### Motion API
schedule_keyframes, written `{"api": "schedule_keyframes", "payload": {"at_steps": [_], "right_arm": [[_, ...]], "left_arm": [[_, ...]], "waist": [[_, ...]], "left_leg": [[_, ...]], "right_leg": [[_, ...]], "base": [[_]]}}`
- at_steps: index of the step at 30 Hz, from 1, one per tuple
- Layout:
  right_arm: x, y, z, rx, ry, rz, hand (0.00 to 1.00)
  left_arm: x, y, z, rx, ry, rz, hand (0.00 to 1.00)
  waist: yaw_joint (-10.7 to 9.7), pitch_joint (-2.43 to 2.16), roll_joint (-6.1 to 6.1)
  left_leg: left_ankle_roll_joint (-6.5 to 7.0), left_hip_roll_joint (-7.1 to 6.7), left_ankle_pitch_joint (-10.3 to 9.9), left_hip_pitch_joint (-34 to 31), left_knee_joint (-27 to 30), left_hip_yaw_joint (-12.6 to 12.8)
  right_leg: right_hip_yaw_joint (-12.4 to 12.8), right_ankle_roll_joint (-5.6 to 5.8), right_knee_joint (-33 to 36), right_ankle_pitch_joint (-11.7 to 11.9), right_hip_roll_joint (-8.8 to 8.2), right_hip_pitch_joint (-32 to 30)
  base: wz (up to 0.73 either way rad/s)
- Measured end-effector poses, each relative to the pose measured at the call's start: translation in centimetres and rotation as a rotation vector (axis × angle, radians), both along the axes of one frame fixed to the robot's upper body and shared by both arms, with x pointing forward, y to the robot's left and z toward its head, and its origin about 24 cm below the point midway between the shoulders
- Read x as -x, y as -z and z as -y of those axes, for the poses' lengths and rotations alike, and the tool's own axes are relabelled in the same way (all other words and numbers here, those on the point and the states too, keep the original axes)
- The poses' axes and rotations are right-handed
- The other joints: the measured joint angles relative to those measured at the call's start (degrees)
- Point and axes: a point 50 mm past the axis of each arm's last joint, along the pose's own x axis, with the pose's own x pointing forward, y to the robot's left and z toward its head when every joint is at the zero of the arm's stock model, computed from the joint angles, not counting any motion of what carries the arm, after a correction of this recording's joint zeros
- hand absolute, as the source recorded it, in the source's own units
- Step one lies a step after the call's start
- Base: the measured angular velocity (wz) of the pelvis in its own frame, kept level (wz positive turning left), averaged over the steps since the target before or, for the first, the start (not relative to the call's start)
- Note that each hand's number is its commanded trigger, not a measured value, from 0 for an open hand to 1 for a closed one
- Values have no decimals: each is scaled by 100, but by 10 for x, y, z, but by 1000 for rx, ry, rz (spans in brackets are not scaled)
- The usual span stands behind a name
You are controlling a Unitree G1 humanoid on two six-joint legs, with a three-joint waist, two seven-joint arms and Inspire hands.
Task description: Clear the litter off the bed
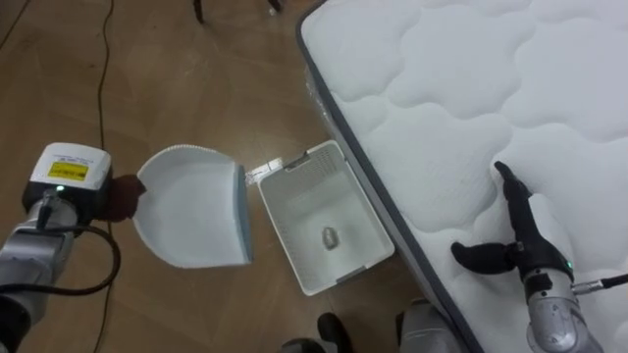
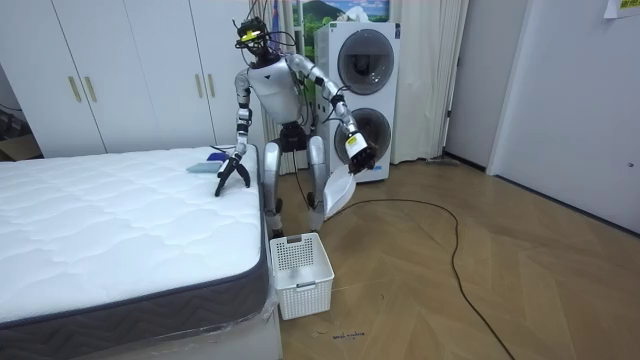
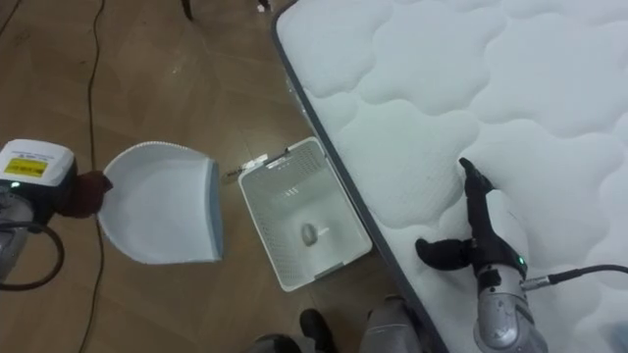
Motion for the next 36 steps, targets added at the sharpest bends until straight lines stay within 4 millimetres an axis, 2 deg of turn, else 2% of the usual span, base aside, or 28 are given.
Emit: {"api": "schedule_keyframes", "payload": {"at_steps": [4, 8, 16, 22, 24, 26, 28, 30, 32, 35, 36], "right_arm": [[0, 0, 0, 0, -1, 0, 0], [0, 0, 0, 3, 3, 1, 0], [2, 1, -1, 7, 22, 13, 0], [5, 3, 1, 2, 55, 23, 0], [6, 4, 0, -1, 60, 26, 0], [8, 7, -1, -9, 65, 12, 0], [11, 11, 0, -31, 79, -5, 0], [16, 18, 0, -37, 85, -40, 0], [19, 22, -1, -55, 87, -67, 0], [29, 28, 2, -101, 130, -99, 0], [35, 32, 2, -124, 151, -117, 0]], "left_arm": [[-1, -7, -8, -21, -31, -15, 100], [-1, -9, -13, -40, -71, -22, 100], [1, -8, -16, -16, -102, -30, 100], [4, -6, -18, 145, -168, 61, 100], [3, -6, -17, 208, -181, 99, 100], [2, -5, -13, 242, -172, 112, 100], [2, -3, -8, 309, -162, 136, 100], [6, -3, -4, 372, -137, 171, 100], [11, 0, -1, 415, -124, 200, 100], [30, 9, 8, 527, -109, 248, 100], [37, 12, 14, 583, -110, 270, 100]], "waist": [[0, -4, 11], [9, -28, 62], [41, -28, 82], [126, 10, 27], [182, 42, -68], [259, 24, -162], [424, 19, -228], [596, -46, -349], [708, -92, -446], [840, -106, -466], [863, -126, -506]], "left_leg": [[0, -1, 0, 0, 5, -7], [0, 5, 0, 1, 3, -19], [1, 18, 0, 19, 16, -8], [1, 19, 0, 75, 39, -13], [0, 20, -1, 92, 42, -12], [-8, 38, -7, 117, 41, -7], [-32, 154, -39, 164, 41, 10], [-75, 279, -85, 241, 37, 10], [-106, 321, -132, 371, 8, 7], [-150, 401, -232, 750, -97, -2], [-155, 401, -233, 928, -221, 2]], "right_leg": [[2, 1, 2, -2, 3, 6], [6, 1, 7, -2, 9, 7], [2, 0, 6, -2, 13, 30], [-9, 0, -8, -1, 11, 95], [18, -1, -1, -1, 15, 54], [28, -15, -30, 7, 32, 68], [29, -46, -209, 105, 151, 159], [52, -72, -438, 217, 309, 290], [108, -82, -565, 256, 382, 419], [181, -71, -928, 354, 518, 853], [202, -64, -1083, 399, 543, 1030]], "base": [[0], [0], [0], [0], [-4], [-12], [-29], [-29], [-30], [-32], [-20]]}}
